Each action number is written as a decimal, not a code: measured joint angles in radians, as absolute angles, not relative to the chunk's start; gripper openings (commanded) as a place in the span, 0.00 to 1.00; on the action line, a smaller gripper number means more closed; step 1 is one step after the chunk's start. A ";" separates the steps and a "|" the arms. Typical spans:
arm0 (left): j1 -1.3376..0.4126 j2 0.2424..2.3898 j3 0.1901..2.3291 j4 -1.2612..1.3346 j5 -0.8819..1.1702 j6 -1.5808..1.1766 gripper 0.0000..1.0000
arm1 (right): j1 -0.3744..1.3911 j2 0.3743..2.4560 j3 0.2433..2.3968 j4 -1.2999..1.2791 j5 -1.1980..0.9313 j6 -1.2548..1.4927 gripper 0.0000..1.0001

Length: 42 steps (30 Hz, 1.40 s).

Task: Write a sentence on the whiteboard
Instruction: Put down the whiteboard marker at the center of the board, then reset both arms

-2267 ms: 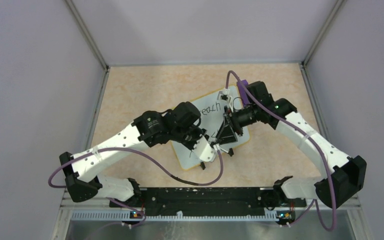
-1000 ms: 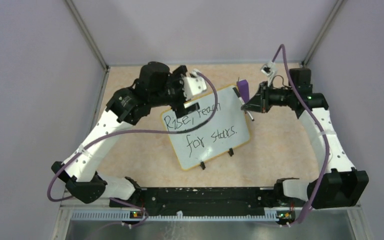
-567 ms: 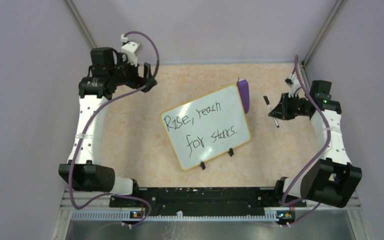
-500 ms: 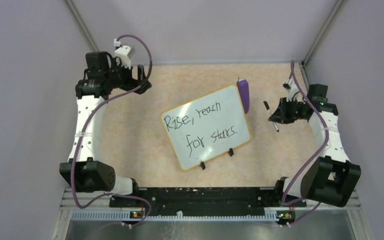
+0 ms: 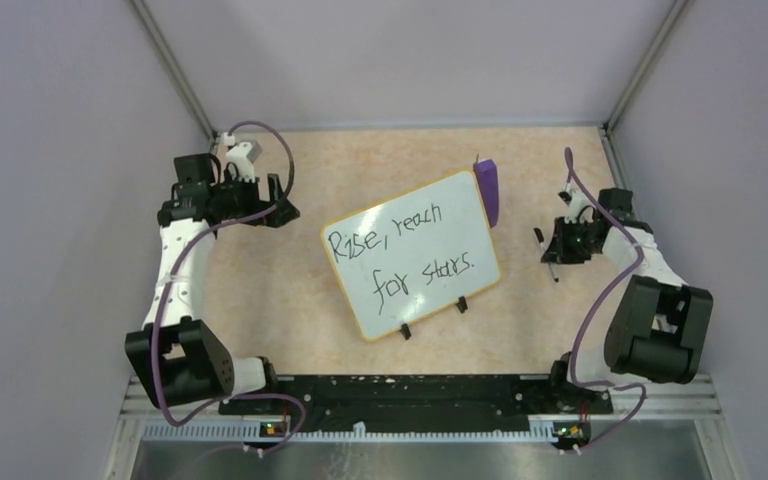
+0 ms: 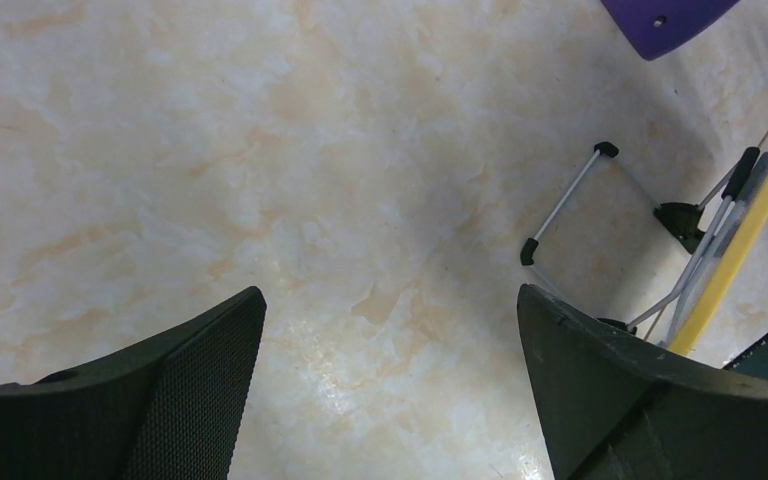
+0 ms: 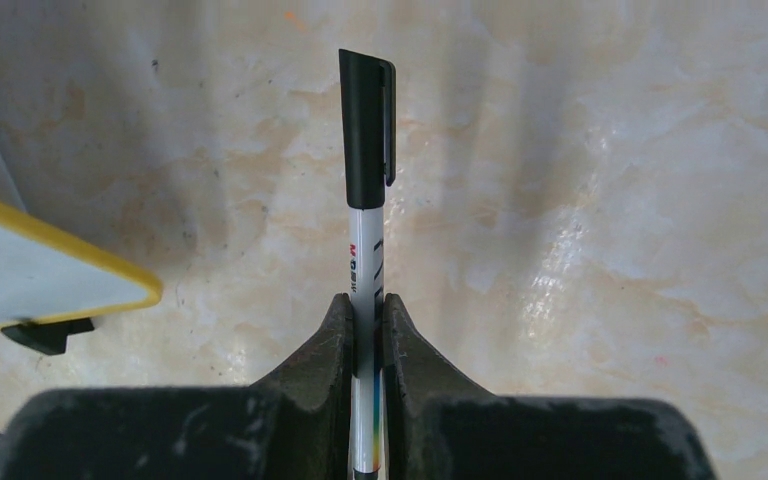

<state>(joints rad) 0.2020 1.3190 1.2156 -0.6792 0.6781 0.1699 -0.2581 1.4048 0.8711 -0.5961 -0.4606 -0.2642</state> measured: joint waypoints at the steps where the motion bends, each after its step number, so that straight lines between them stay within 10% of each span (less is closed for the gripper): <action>1: 0.203 1.317 1.205 -0.673 0.685 0.170 0.99 | -0.258 1.415 0.871 -0.582 -0.453 -0.259 0.05; 21: 0.209 1.318 1.069 -0.595 0.707 0.172 0.99 | -0.242 1.567 0.842 -0.476 -0.404 -0.206 0.36; 27: 0.209 1.318 1.068 -0.591 0.720 0.182 0.99 | -0.244 1.566 0.856 -0.502 -0.434 -0.193 0.63; 42: 0.221 1.472 1.443 -0.695 0.701 0.166 0.99 | -0.327 1.436 1.273 -0.648 -0.685 -0.170 0.74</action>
